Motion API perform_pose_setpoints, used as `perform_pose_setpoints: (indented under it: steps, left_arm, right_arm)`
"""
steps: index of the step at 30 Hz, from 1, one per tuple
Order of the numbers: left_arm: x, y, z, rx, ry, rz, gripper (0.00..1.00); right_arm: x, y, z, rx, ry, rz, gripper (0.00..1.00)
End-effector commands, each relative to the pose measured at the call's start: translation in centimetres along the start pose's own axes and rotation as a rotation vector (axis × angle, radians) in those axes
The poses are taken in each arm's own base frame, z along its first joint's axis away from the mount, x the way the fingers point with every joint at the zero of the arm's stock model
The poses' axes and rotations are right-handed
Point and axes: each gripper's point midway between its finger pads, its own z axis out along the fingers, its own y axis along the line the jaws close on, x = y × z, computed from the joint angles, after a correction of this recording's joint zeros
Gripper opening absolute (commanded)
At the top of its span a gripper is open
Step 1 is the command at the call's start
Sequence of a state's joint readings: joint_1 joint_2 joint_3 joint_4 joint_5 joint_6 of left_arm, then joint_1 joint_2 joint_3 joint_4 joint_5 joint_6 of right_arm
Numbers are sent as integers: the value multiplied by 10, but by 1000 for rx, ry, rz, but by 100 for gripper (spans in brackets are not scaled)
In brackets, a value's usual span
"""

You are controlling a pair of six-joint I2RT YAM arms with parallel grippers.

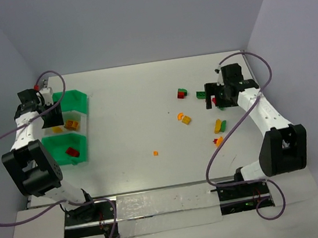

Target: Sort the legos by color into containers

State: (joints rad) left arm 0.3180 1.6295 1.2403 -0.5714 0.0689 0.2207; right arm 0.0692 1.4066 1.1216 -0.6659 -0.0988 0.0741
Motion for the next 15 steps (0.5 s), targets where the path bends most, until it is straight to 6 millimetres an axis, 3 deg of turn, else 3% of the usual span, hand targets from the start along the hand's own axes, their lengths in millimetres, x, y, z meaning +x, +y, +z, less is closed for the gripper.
perform_pose_setpoints:
  steps: [1, 3, 4, 8, 11, 15]
  left_arm:
    - [-35, 6, -14, -2, -92, -5, 69]
    - [-40, 7, -17, -9, -106, -12, 70]
    - [-43, 7, -20, -10, -118, -15, 71]
    - [-52, 5, -34, -13, -180, -22, 72]
    - [-56, 2, -40, -8, -214, -19, 73]
    - [-59, -7, -53, 25, -266, -14, 74]
  right_arm:
    - [18, -38, -11, 126, 36, 5, 95]
    - [29, -46, -9, 172, 71, 25, 95]
    - [36, -62, -7, 229, 90, 77, 94]
    - [57, -72, 4, 280, 154, 160, 93]
    - [68, -67, 18, 241, 227, 219, 93]
    - [64, -61, 30, 203, 238, 251, 93]
